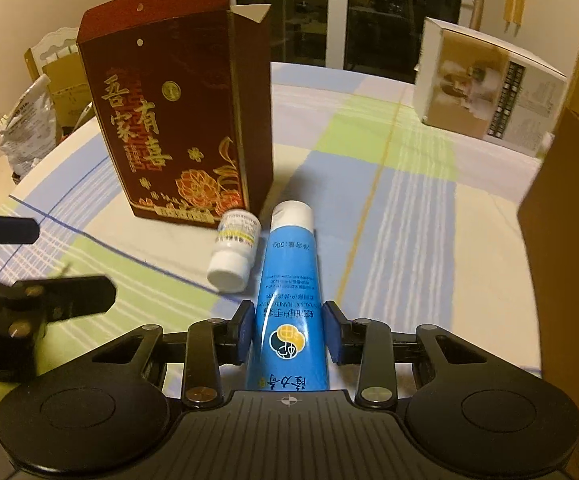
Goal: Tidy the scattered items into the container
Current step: 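Grasp the blue tube with the right tool while the left tool grasps the white pill bottle, then carry the blue tube and white pill bottle over the brown box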
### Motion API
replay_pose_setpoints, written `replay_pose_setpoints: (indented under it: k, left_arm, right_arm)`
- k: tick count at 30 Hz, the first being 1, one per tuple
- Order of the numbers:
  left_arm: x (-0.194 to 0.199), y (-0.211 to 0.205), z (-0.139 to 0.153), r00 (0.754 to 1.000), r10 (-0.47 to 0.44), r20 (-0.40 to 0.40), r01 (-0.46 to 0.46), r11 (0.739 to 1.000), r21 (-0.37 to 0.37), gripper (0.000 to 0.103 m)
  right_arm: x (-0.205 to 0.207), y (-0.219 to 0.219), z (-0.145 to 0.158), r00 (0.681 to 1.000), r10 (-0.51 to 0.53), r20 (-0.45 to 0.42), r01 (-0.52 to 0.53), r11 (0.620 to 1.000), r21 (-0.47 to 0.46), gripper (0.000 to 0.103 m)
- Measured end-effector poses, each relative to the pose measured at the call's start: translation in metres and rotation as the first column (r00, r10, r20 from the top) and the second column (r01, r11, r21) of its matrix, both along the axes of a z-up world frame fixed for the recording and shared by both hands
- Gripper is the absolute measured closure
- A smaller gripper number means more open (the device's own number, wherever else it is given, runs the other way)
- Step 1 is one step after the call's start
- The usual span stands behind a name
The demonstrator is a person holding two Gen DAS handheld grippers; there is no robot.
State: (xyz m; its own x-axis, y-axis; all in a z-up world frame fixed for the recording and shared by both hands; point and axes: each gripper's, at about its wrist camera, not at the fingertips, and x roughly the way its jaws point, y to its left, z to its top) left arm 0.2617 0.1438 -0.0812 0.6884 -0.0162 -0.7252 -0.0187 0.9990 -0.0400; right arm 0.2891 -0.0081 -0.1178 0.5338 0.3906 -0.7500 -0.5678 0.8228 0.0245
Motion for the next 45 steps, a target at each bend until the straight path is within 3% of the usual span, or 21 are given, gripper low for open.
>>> replay_pose_setpoints:
  k: [10,16,24,28,34,45]
  left_arm:
    - [0.029,-0.024,-0.010,0.998,-0.057,0.006,0.058,0.997,-0.061,0.013]
    - [0.053,-0.042,-0.022,0.997,-0.072,0.006,0.073,0.996,-0.059,0.024]
    - [0.063,-0.059,-0.032,0.994,-0.108,-0.011,0.108,0.994,-0.031,0.053]
    - [0.060,-0.059,-0.032,0.994,-0.111,-0.007,0.111,0.994,-0.001,0.081]
    - [0.043,-0.065,-0.029,0.987,-0.159,-0.029,0.160,0.987,0.025,0.081]
    - [-0.047,-0.098,-0.009,0.960,-0.264,-0.091,0.271,0.960,0.068,0.081]
  right_arm:
    - [-0.044,-0.049,0.005,0.995,-0.094,-0.024,0.094,0.996,-0.009,0.064]
    - [-0.064,-0.068,0.008,0.994,-0.107,-0.038,0.107,0.994,0.012,0.064]
    - [-0.075,-0.079,0.009,0.993,-0.105,-0.049,0.107,0.994,0.035,0.064]
    - [-0.075,-0.082,0.009,0.993,-0.107,-0.054,0.109,0.993,0.048,0.064]
    - [-0.077,-0.087,0.011,0.991,-0.114,-0.073,0.118,0.992,0.049,0.064]
    - [-0.113,-0.104,0.022,0.989,-0.110,-0.097,0.113,0.993,0.027,0.064]
